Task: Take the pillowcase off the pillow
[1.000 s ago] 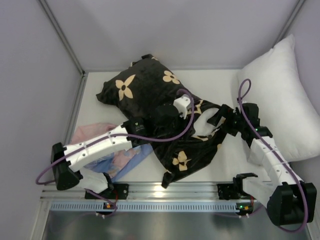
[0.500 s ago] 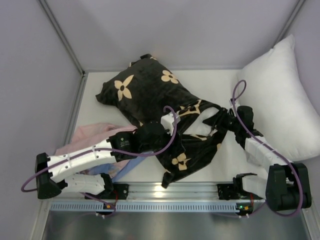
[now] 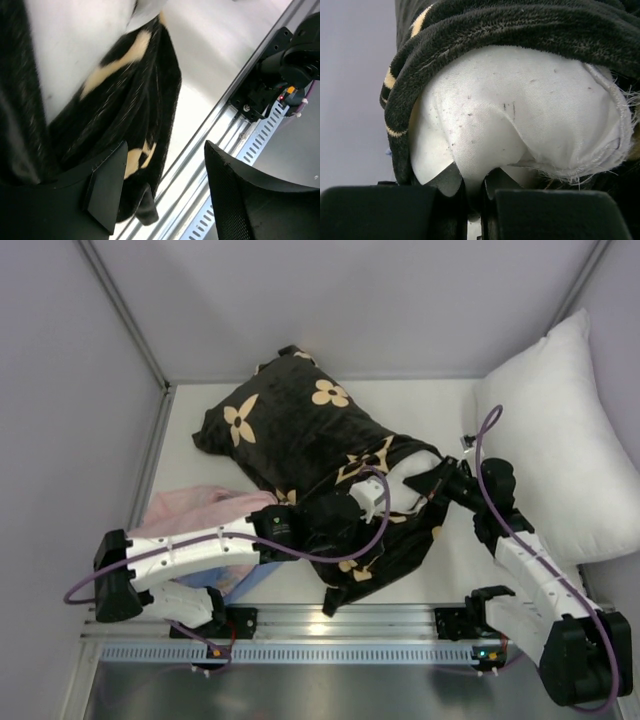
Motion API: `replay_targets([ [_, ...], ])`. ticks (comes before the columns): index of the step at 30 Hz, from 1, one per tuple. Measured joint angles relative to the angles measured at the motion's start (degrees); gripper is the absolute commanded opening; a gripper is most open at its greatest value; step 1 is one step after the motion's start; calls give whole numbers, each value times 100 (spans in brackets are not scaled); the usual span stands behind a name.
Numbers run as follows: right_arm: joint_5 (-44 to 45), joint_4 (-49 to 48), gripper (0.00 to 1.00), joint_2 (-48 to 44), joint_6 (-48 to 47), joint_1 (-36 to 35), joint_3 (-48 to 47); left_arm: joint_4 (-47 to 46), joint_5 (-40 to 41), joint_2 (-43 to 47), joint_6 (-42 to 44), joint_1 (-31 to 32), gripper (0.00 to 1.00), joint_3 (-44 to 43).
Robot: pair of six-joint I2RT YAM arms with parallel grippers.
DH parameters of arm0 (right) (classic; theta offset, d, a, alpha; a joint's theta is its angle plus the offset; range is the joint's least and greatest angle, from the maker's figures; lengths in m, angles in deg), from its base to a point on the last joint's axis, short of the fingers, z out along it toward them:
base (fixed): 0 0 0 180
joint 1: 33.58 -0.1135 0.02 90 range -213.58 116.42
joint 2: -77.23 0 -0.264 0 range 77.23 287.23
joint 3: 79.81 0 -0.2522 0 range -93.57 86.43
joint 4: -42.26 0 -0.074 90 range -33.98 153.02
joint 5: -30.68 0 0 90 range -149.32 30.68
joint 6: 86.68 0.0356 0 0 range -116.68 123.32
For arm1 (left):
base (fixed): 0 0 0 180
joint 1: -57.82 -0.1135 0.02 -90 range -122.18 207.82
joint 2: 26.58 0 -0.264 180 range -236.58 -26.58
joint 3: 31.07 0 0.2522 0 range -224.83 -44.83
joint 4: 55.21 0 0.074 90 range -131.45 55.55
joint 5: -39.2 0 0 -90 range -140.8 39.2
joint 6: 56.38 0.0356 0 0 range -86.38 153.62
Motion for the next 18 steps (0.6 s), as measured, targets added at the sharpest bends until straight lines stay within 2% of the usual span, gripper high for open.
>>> replay_targets([
  [7,-127,195,0,-127,26,-7,0,-33,114,-595,1187,184,81,-756],
  [13,-212,415,0,-289,22,-7,0,-48,17,-903,1738,-142,83,-1117],
  [18,-323,551,0,-387,20,-9,-9,-46,-439,-1211,1891,-776,81,-1152],
])
